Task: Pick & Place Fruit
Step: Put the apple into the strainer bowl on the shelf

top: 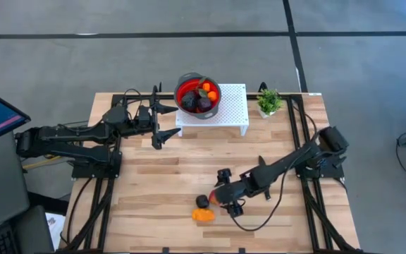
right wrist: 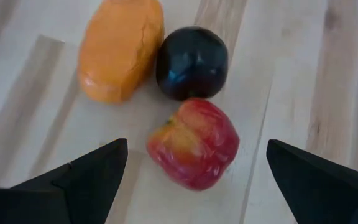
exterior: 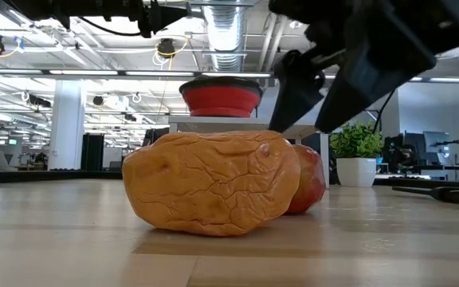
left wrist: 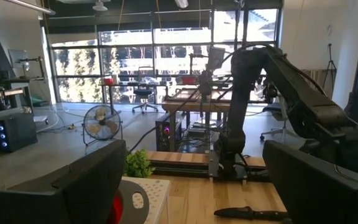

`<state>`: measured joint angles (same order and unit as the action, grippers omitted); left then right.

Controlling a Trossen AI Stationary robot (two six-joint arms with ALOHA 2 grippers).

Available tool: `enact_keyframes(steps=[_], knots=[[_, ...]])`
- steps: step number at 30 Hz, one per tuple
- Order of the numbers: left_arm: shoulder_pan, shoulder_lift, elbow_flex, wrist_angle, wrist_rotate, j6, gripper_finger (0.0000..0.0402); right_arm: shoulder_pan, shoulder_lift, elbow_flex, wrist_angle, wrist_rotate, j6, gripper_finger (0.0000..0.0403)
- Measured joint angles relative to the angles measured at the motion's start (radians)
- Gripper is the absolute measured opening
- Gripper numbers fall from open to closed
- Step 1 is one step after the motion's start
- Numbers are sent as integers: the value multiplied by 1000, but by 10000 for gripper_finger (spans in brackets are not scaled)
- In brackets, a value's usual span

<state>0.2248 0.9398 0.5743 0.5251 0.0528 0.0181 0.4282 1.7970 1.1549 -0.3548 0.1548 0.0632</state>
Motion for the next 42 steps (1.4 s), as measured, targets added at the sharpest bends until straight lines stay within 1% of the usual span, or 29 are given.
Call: enact_keyframes(steps=[5,12,21,25,27,36,39,42], knots=[[0,0,0,0,0,0,374,-11,69,33,-10,0,-59,381],[0,0,0,0,0,0,374,-34,128,47,-77,0,-64,381],[0,0,0,1,0,0,374,-31,140,48,-34,-3,-82,381],[0,0,0,1,0,0,374,-32,140,48,-6,-63,-75,381],[0,0,0,0,0,0,374,-32,140,48,4,-75,-69,381],[0,0,0,0,0,0,374,-35,140,48,25,-77,-100,381],[0,0,0,0,0,0,374,-39,140,48,27,-77,-100,373],[0,0,0,0,0,0,374,-39,140,48,27,-77,-100,349]])
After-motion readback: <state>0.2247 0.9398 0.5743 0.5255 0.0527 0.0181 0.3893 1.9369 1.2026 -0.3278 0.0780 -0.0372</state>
